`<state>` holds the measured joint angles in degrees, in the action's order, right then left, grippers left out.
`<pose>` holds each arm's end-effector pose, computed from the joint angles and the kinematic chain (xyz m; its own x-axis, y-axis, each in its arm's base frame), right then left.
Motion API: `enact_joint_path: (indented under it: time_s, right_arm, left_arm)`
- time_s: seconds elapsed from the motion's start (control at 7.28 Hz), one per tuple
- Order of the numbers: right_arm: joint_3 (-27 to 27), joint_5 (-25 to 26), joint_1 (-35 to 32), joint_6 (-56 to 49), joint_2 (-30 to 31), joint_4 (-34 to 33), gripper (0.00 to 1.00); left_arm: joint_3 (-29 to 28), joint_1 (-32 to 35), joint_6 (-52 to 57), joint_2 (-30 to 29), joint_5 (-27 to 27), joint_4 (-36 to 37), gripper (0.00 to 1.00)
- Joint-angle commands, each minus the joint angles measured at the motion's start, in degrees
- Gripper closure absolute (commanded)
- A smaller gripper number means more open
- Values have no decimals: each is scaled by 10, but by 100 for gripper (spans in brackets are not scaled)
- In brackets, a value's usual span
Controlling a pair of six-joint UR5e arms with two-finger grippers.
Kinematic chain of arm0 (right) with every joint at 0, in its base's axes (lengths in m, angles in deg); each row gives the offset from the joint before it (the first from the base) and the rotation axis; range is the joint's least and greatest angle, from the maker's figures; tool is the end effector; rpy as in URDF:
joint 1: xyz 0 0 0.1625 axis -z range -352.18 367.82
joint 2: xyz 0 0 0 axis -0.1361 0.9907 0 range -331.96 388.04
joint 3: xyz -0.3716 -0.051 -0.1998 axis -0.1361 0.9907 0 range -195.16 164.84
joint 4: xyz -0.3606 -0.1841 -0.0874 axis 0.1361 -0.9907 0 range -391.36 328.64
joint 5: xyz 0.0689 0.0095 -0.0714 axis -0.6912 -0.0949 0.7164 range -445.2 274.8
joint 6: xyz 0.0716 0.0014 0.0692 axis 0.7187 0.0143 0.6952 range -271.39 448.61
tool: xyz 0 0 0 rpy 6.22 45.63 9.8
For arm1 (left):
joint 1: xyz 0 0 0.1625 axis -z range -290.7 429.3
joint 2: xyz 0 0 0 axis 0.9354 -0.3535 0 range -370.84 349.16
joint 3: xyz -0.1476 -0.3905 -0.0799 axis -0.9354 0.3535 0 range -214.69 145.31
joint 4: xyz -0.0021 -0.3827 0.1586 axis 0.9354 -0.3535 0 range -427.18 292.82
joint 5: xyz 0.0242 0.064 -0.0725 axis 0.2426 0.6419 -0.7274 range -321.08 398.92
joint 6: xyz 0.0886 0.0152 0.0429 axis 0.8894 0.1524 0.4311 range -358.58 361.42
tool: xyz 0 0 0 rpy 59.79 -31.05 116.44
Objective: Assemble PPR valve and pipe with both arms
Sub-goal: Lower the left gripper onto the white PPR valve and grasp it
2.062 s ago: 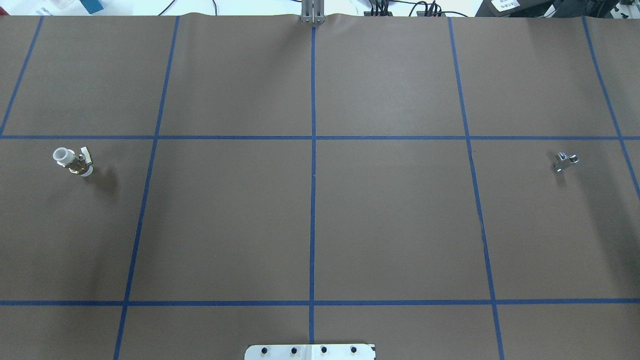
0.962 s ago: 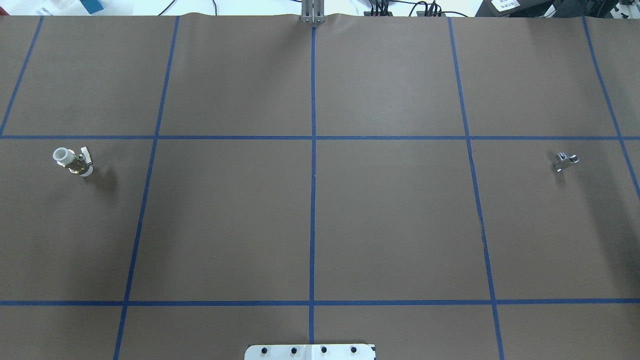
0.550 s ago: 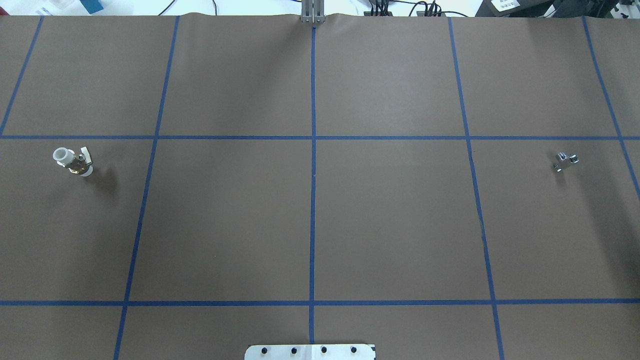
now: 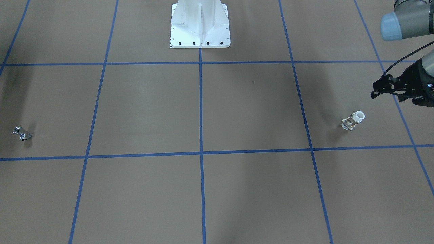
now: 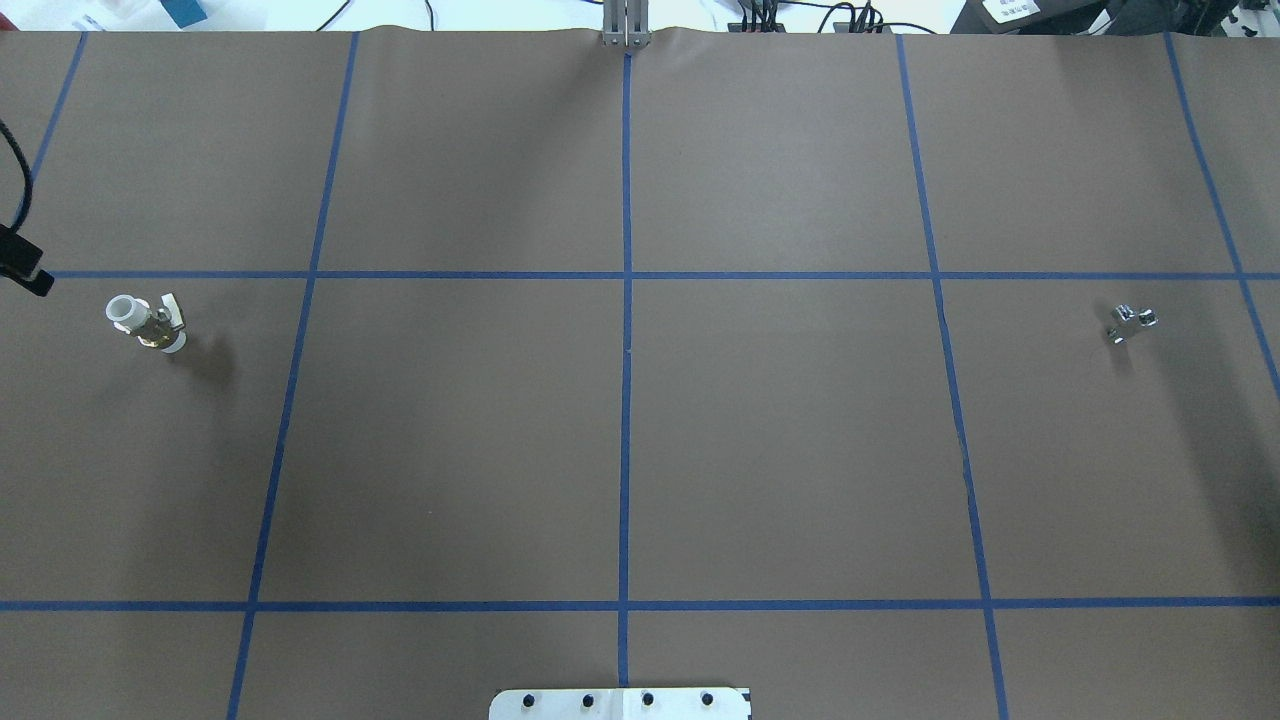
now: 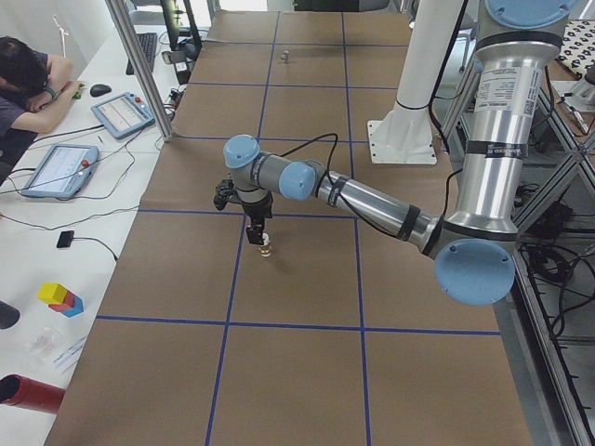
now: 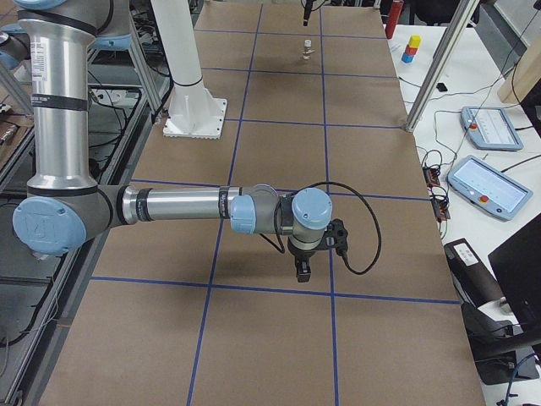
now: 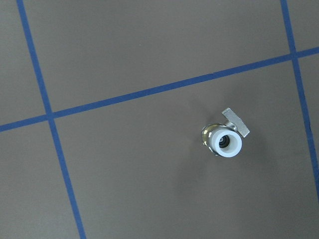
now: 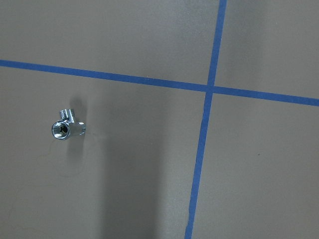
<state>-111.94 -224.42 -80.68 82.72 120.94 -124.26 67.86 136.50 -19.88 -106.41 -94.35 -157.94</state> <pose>0.0455 -0.4720 0.6237 0.6465 -0.1324 0.7513 0.0928 0.9912 0.0949 0.1461 -0.5156 0.4999 0.6785 0.1366 -0.7218 -0.1290 0.9894 0.0660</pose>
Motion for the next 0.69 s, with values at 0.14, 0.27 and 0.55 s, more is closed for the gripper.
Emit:
enact_joint_path:
  time_s: [0.14, 0.27, 0.55]
  right_arm:
    - [0, 0, 0, 0, 0, 0, 1]
    - [0, 0, 0, 0, 0, 0, 1]
    - [0, 0, 0, 0, 0, 0, 1]
  left_arm:
    - [-33, -59, -80, -2, 37, -63, 1]
    - [-37, -73, -98, -12, 44, -63, 0]
    - [-45, -88, -107, -19, 66, -64, 1]
